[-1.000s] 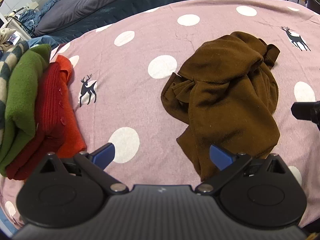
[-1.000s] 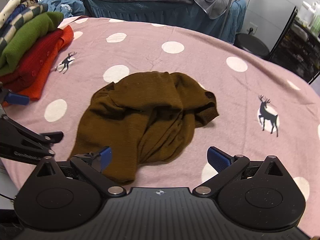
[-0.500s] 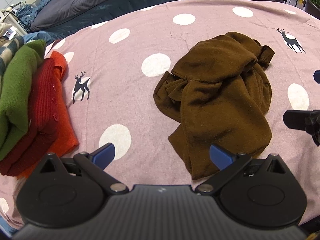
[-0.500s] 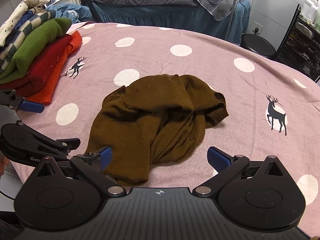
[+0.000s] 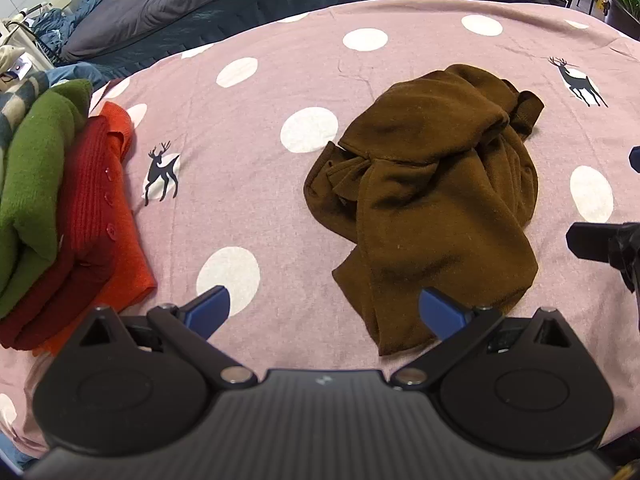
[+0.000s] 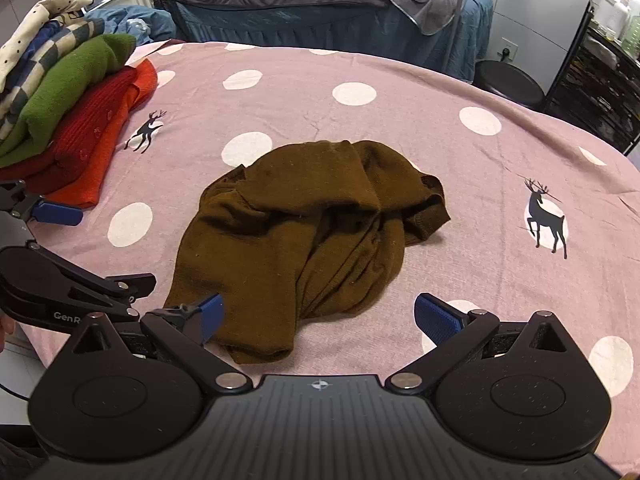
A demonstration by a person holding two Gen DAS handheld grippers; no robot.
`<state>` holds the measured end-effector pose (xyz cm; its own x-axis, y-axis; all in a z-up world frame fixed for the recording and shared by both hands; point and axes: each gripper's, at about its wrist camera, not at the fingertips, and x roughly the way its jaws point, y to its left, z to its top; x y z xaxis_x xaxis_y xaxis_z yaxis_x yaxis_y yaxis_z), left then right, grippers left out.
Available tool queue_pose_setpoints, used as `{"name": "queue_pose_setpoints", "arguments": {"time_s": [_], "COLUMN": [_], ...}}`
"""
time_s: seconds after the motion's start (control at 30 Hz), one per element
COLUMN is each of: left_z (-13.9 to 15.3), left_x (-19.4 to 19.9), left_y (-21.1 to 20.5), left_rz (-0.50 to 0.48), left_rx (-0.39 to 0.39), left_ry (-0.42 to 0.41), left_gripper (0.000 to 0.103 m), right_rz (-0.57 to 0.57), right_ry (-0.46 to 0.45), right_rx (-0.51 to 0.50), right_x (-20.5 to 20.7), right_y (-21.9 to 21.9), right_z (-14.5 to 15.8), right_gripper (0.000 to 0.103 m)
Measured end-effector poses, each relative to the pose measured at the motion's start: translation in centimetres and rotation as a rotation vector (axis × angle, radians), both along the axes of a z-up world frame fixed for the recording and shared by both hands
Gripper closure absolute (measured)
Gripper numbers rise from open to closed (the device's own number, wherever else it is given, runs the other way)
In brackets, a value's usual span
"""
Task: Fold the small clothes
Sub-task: 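Move both tools toward the crumpled brown sweater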
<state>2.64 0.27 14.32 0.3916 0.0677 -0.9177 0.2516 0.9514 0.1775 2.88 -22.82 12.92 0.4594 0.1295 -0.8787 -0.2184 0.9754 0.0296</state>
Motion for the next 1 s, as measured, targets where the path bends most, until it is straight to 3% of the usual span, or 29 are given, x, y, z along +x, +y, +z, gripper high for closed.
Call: {"name": "queue_pose_setpoints", "arguments": {"time_s": [1.0], "left_z": [-0.42], "left_x": [-0.48], "left_y": [0.14], "left_rz": [0.004], "left_rx": [-0.013], "left_ry": [0.019], "left_gripper": [0.0], "right_rz": [-0.026], "right_ry": [0.031], "right_rx": [-0.013], "right_x": [-0.15], "right_y": [-0.1], "right_z": [-0.38], "right_gripper": [0.0]}}
